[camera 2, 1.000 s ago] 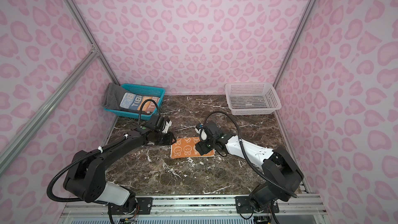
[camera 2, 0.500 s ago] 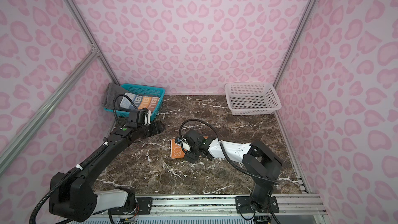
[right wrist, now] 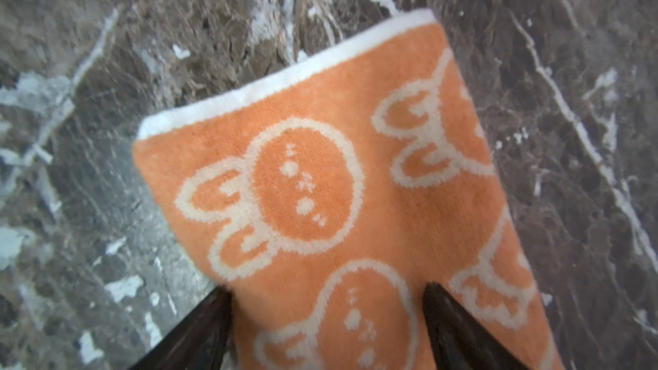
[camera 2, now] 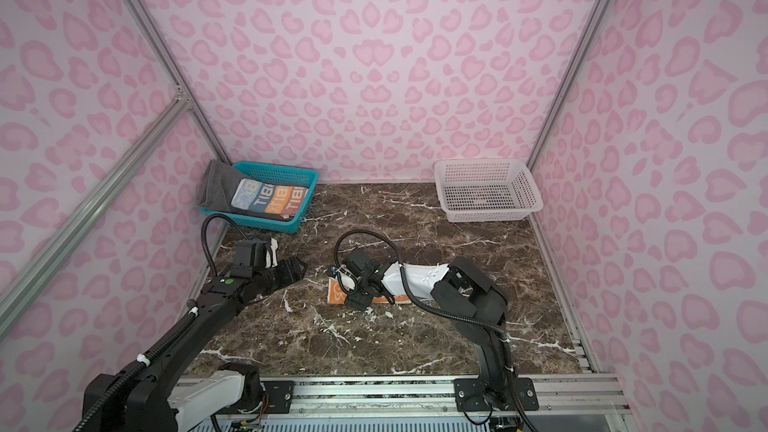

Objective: Fold and stack the towels

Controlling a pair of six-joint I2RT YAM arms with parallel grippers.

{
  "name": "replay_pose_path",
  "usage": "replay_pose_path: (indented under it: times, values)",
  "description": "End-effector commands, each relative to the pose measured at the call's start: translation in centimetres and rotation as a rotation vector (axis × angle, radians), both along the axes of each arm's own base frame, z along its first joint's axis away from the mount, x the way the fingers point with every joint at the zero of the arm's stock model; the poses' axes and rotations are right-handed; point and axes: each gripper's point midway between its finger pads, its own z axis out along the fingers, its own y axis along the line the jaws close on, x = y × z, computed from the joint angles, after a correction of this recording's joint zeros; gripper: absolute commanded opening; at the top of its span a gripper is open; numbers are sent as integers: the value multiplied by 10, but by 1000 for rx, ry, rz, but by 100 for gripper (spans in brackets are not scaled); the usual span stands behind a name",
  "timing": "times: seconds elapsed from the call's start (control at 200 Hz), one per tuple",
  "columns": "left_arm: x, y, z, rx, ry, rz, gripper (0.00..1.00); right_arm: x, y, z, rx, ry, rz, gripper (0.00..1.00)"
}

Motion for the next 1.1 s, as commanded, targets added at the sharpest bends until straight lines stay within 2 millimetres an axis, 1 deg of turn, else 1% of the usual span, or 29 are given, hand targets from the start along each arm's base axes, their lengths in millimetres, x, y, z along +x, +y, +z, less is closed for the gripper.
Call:
replay_pose_path:
  times: [0.0,0.055,0.105,0.15,0.22,0.315,0.335,0.375,0.385,0.49,0.68,0.745,0.94,1.02,1.095]
  values:
    - [2,-9,-1,-72,-24,-10,84,-15,-34,-38,-154,89,-21,75]
    - [3,-15,-7,-109,-12,-25,84,-13,-34,-40,-128,111,-38,66]
    - [4,-21,-12,-143,3,-41,84,-11,-33,-37,-88,136,-53,56]
    - [6,-27,-16,-170,16,-58,83,-10,-30,-33,-37,156,-65,42]
    - [8,-36,-21,-213,32,-86,83,-4,-28,-23,53,175,-90,25]
    - [11,-51,-26,-294,51,-119,82,3,-27,-11,139,193,-110,10]
    - [12,-54,-27,-309,52,-123,82,4,-27,-10,150,196,-111,5]
    - [12,-61,-28,-334,55,-133,82,5,-26,-5,173,200,-110,2]
    - [12,-62,-29,-340,56,-132,82,6,-26,-5,177,203,-111,0]
    - [14,-79,-30,-388,55,-156,82,7,-22,5,237,212,-98,0]
    - [15,-108,-29,-401,72,-229,82,10,-17,18,331,234,-102,0]
    - [14,-115,-33,-402,87,-244,82,12,-17,21,351,237,-102,0]
    - [10,-133,-52,-423,156,-266,78,14,-18,26,382,237,-110,0]
    - [8,-136,-61,-411,181,-270,75,14,-18,27,387,240,-111,0]
    - [10,-138,-63,-411,188,-265,70,13,-17,28,393,243,-103,0]
